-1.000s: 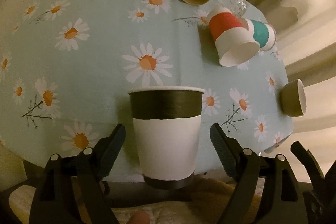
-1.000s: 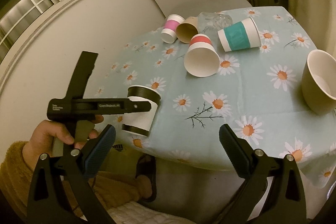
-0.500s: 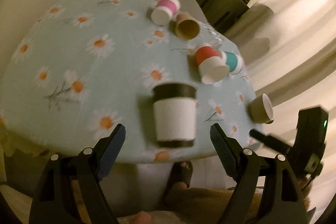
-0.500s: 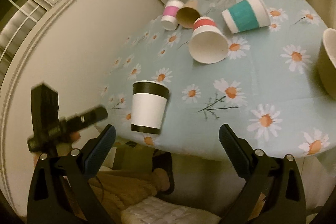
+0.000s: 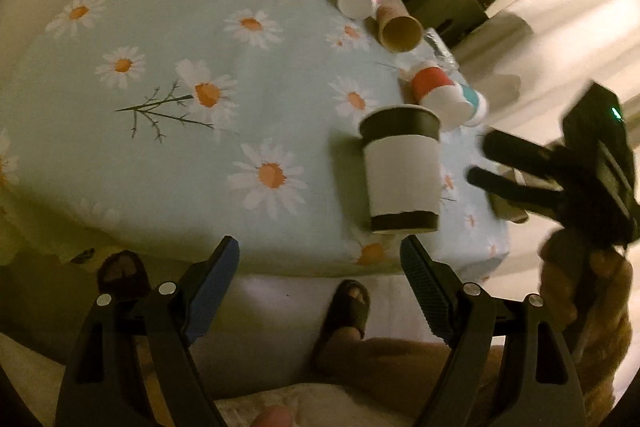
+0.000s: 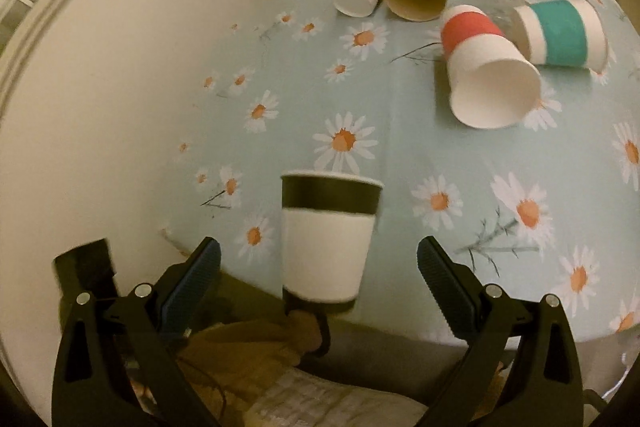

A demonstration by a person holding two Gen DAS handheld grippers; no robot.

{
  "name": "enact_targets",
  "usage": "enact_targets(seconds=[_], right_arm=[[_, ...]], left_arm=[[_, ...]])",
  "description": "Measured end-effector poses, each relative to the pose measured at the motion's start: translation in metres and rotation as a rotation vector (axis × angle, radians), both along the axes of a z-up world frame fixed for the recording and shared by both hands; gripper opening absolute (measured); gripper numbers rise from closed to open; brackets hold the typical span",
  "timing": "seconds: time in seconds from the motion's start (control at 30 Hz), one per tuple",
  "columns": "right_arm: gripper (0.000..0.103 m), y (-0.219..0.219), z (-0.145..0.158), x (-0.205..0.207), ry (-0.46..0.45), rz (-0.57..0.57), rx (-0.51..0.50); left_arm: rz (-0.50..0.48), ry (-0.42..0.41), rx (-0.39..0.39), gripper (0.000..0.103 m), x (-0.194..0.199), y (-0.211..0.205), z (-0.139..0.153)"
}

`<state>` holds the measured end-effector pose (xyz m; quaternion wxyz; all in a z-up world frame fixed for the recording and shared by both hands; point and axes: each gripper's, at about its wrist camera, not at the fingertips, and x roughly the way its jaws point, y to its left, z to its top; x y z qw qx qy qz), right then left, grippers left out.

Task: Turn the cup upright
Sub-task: 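Lift the black-and-white cup with the left gripper toward the right tool, then grasp the cup with the right gripper while the left gripper releases it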

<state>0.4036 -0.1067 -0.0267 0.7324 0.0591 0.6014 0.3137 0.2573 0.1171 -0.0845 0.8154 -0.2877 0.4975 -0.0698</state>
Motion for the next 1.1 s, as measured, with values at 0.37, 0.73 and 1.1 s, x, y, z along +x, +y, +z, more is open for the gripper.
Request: enact_targets(seconds=[0.37,0.73,1.1], right_arm=[[0.089,0.027,-0.017,0.011,0.017,0.035,-0.144],[0.082,0.050,-0.028,0.012,-0.025,0.057,-0.283],[0.069,0.053,-0.037,0.021,0.030,0.049,-0.260]], left_arm=[[0.031,-0.016,-0.067,0.081,-0.005,0.015,0.008],[0.077,-0.016,-0.164,0.081,-0.003,0.032,0.005],[0.082,-0.010,-0.165,0.081,-0.001,0.033,0.003]])
